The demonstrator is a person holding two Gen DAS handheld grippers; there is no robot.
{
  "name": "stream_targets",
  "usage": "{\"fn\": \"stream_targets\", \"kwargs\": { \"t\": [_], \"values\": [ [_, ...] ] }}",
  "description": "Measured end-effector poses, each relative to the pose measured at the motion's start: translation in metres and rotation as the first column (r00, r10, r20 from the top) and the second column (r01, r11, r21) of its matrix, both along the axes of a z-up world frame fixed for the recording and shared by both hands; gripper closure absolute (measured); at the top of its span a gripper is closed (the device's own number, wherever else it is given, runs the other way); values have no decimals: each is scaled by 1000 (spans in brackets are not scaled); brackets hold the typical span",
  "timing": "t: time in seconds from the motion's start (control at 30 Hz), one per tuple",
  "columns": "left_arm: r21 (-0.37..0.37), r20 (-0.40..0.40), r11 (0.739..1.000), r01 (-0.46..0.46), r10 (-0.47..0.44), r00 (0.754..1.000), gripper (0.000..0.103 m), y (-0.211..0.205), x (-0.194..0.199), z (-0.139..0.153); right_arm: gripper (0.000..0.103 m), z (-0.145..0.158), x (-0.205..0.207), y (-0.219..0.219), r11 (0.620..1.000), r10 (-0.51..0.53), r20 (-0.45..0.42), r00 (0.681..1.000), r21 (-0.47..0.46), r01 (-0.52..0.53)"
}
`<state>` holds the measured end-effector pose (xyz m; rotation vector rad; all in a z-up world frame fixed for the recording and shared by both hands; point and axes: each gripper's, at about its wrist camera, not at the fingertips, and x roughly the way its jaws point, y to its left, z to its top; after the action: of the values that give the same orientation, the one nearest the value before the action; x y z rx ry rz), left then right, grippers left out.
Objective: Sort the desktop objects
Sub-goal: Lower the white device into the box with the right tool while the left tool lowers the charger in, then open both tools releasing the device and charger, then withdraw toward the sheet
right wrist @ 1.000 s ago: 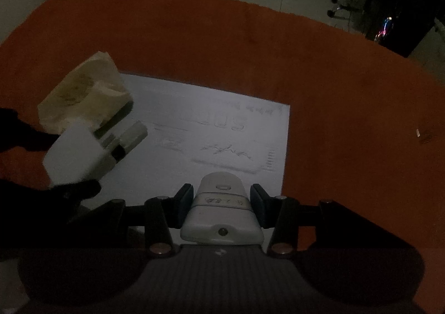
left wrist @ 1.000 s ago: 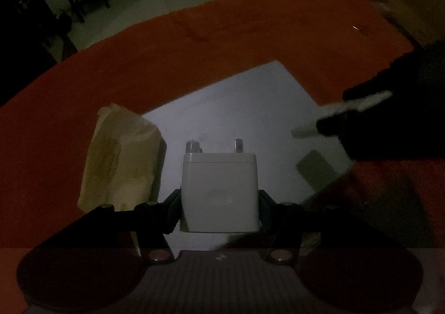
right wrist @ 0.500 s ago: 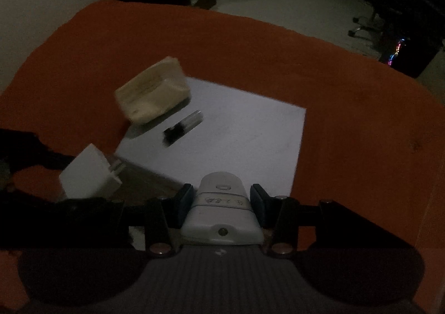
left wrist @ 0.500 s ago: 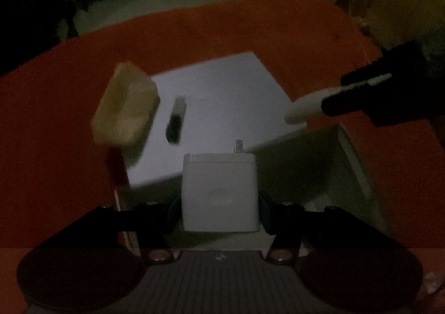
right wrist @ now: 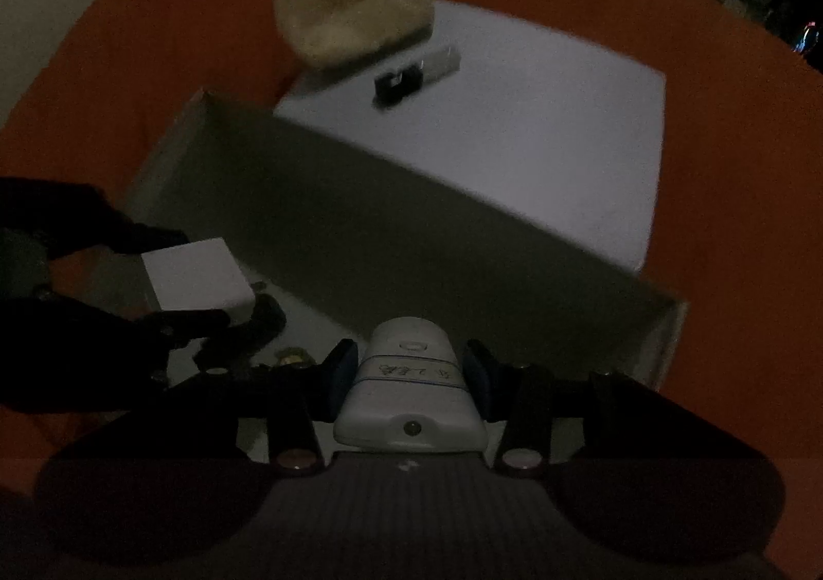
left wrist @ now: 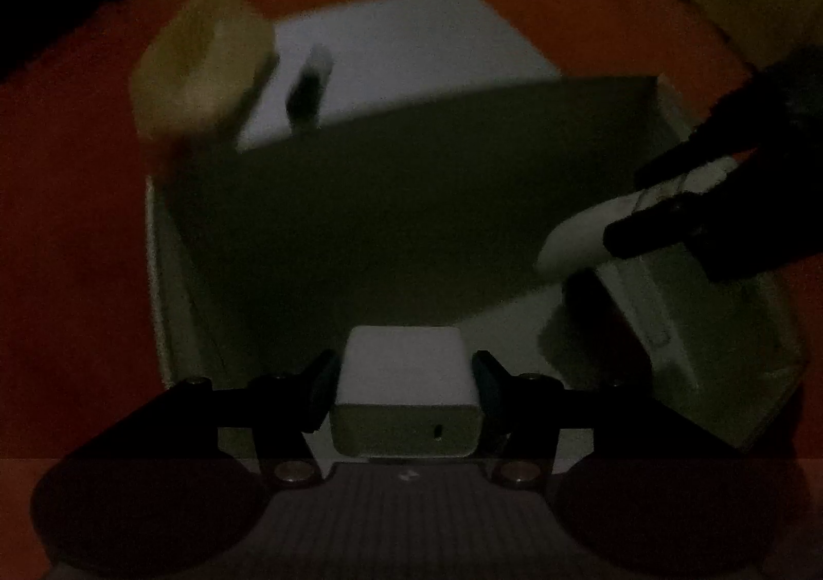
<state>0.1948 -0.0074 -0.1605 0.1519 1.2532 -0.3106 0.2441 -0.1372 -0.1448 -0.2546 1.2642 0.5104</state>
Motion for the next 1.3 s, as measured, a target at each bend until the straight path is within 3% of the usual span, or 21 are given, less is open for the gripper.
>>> {"fn": "stream_targets", "kwargs": {
  "t": [0.13, 0.33, 0.5, 0.83, 0.93, 1.3],
  "values": [
    [40, 9, 999, 26, -26, 1000, 52, 2, -6, -25, 55, -26, -16, 5, 999, 12, 12, 1000, -30, -11],
    [27, 48, 999, 23, -24, 999, 52, 7, -10, -37, 55, -54, -42, 9, 992, 61, 82, 995, -112, -51],
    [36, 76, 999, 38, -40, 996, 52, 9, -16, -38, 55, -67, -54, 11, 991, 70, 31, 997, -120, -66],
    [69, 49, 994, 82, -86, 995, 52, 3, -26, -49, 57, -86, -66, 5, 985, 79, -39, 996, -153, -84],
    [69, -3, 994, 88, -88, 996, 51, 2, -24, -55, 71, -91, -67, 4, 983, 74, -59, 996, -164, -83],
    [55, -18, 995, 89, -88, 996, 50, 5, -26, -60, 70, -91, -70, -2, 985, 68, -72, 995, -154, -78]
  ]
}}
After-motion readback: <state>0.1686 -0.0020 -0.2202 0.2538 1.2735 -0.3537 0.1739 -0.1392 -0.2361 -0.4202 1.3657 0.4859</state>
